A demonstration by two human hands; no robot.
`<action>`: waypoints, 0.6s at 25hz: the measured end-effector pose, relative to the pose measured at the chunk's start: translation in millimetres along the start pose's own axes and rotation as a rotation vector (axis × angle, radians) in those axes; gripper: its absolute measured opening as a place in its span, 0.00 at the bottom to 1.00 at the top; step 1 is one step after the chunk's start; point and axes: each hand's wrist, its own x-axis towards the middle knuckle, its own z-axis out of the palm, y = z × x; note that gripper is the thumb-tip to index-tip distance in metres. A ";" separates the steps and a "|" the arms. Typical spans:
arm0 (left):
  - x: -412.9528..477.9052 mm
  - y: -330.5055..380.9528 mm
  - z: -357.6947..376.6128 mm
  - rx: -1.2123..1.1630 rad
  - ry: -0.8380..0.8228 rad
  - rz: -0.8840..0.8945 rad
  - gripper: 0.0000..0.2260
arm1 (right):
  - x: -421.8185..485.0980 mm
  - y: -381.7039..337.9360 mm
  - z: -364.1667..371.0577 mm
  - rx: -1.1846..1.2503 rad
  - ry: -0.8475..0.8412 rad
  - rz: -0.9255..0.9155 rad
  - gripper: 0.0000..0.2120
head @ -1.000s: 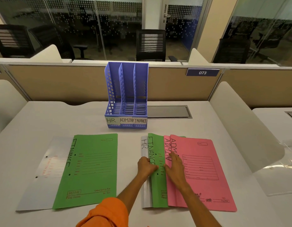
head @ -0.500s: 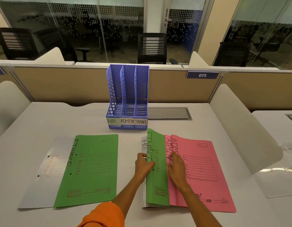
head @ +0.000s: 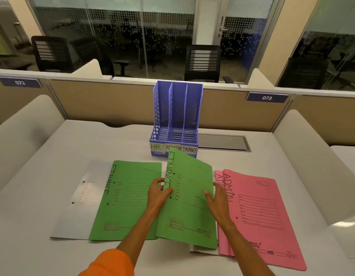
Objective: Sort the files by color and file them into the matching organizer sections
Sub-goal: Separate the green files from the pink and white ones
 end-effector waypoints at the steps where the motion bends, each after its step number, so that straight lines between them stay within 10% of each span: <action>1: 2.1 1.0 -13.8 -0.012 0.020 0.004 0.19 | 0.2 -8.5 5.7 0.050 -0.016 0.011 0.26; 15: 14.8 -14.9 -164.9 0.021 0.186 -0.022 0.19 | -19.4 -96.9 96.6 0.360 -0.194 0.277 0.23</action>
